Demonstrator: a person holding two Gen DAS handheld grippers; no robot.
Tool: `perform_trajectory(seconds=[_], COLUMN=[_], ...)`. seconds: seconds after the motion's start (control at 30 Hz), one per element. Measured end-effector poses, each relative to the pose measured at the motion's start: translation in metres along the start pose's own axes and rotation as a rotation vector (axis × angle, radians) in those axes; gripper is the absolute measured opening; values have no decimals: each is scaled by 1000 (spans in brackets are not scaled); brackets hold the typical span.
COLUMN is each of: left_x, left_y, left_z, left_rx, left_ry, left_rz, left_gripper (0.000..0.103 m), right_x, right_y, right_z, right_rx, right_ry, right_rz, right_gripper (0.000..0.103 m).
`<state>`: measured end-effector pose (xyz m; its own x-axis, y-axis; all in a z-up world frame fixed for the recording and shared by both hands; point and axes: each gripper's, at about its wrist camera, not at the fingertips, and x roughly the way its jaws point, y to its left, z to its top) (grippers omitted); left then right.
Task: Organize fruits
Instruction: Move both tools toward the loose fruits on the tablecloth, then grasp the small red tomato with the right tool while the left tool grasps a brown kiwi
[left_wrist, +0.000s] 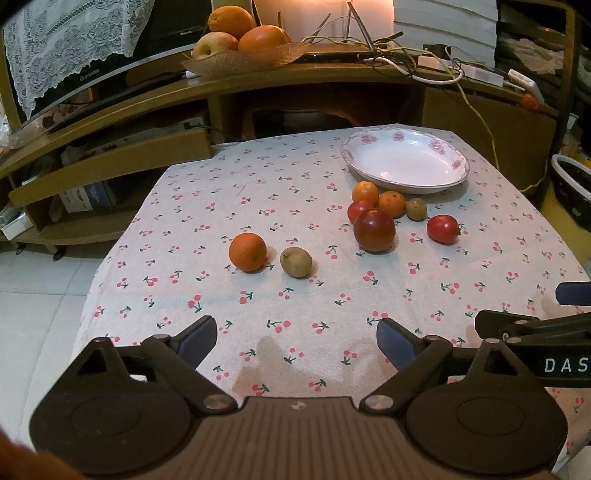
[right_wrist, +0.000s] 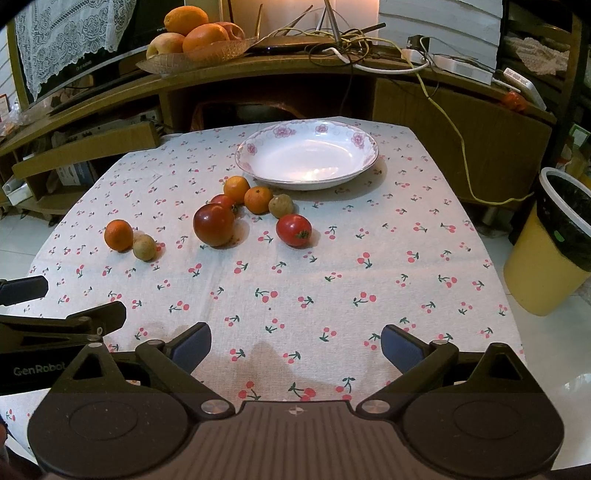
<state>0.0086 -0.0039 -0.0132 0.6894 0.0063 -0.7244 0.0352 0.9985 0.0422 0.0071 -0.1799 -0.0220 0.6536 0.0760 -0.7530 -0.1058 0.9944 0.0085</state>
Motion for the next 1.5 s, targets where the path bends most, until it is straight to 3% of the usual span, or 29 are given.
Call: perform_trajectory(seconds=[0.43,0.63,0.83,1.23,1.5], left_x=[16,36,56,87,88], left_y=[-3,0,-5,-3,-3], left_z=[18,25,25,34,37], left_rx=[61,60,135,112,116], left_ry=[-34,-24,-26,-4,-12], left_rz=[-31,-88,-94,-112,-118], left_gripper=[96,96,83,65,60], right_x=[10,21,42,70,86], right_y=[-4,-7,-13,-30,-29], right_z=[12,31,47,65,69], right_rx=[-24,-58,-121,-122,-144], right_ry=[7,8,30,34,37], right_rz=[13,49,88,119,132], right_gripper=[96,93,84,66,61])
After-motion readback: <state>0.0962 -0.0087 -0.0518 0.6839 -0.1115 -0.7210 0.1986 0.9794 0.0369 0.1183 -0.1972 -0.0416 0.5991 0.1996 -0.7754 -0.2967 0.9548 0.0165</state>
